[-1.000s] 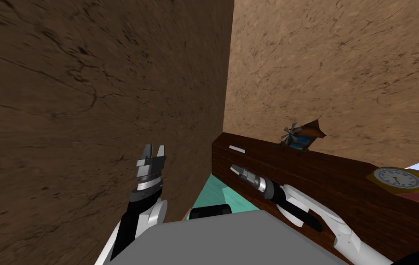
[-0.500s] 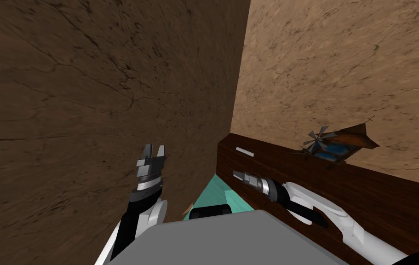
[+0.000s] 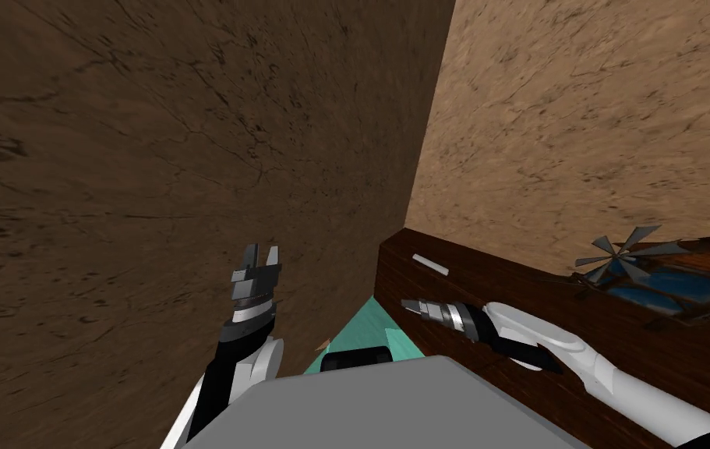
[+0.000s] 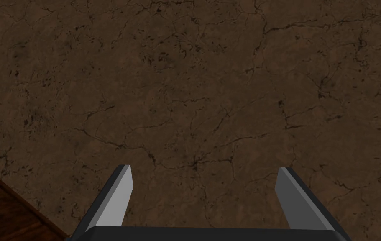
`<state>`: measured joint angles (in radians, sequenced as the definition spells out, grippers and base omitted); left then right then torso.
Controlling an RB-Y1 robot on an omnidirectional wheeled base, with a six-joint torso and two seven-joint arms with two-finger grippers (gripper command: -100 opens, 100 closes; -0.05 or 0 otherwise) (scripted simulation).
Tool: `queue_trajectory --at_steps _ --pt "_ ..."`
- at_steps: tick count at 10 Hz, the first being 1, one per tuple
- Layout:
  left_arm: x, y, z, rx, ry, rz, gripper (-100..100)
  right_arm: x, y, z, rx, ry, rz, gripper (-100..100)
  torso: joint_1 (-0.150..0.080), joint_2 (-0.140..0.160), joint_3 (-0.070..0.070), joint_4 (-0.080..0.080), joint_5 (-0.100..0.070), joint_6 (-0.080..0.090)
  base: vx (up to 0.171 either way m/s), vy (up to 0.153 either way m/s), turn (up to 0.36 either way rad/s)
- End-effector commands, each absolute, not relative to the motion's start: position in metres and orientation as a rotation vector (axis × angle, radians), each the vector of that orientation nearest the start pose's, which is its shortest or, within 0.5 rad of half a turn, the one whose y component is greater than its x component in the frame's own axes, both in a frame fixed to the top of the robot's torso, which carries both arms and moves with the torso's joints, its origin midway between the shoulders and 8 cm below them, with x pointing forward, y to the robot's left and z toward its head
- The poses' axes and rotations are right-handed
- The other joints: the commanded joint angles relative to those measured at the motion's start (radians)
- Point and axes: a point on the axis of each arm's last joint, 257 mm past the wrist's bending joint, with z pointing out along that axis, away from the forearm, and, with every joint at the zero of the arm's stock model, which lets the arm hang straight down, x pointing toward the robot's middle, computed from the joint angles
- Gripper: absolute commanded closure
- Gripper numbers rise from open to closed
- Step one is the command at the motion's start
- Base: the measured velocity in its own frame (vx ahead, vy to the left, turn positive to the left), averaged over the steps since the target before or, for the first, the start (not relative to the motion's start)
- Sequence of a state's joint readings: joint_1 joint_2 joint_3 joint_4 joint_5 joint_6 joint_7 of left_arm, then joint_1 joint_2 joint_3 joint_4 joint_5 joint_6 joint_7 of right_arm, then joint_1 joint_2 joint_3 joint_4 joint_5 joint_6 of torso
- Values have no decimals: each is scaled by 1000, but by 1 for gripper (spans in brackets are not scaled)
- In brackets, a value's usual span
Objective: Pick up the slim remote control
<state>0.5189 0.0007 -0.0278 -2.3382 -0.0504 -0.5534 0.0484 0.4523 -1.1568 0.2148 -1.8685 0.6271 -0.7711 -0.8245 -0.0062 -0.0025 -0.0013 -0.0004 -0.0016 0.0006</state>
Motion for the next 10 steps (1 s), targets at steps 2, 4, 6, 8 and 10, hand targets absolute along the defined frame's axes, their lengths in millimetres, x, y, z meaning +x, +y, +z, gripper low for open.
queue_trajectory --at_steps 2,4,6,8,10 --pt "323 261 53 -569 566 -1359 0 267 -258 -277 60 2380 1287 -100 0 0 0 0 0 1 -9 -43 261" --pt "323 261 53 -569 566 -1359 0 264 -283 -290 45 2474 1200 -100 0 0 0 0 0 2 -10 -40 269" --pt "323 261 53 -569 566 -1359 0 262 -311 -300 31 2561 1103 -100 1 0 0 0 0 2 -15 -40 221" --pt "323 261 53 -569 566 -1359 0 261 -339 -304 8 2641 1001 -100 1 0 0 0 0 2 -8 -38 258" --pt "323 261 53 -569 567 -1359 0 261 -372 -310 7 2710 885 -100 1 -1 0 0 0 2 -9 -34 216"
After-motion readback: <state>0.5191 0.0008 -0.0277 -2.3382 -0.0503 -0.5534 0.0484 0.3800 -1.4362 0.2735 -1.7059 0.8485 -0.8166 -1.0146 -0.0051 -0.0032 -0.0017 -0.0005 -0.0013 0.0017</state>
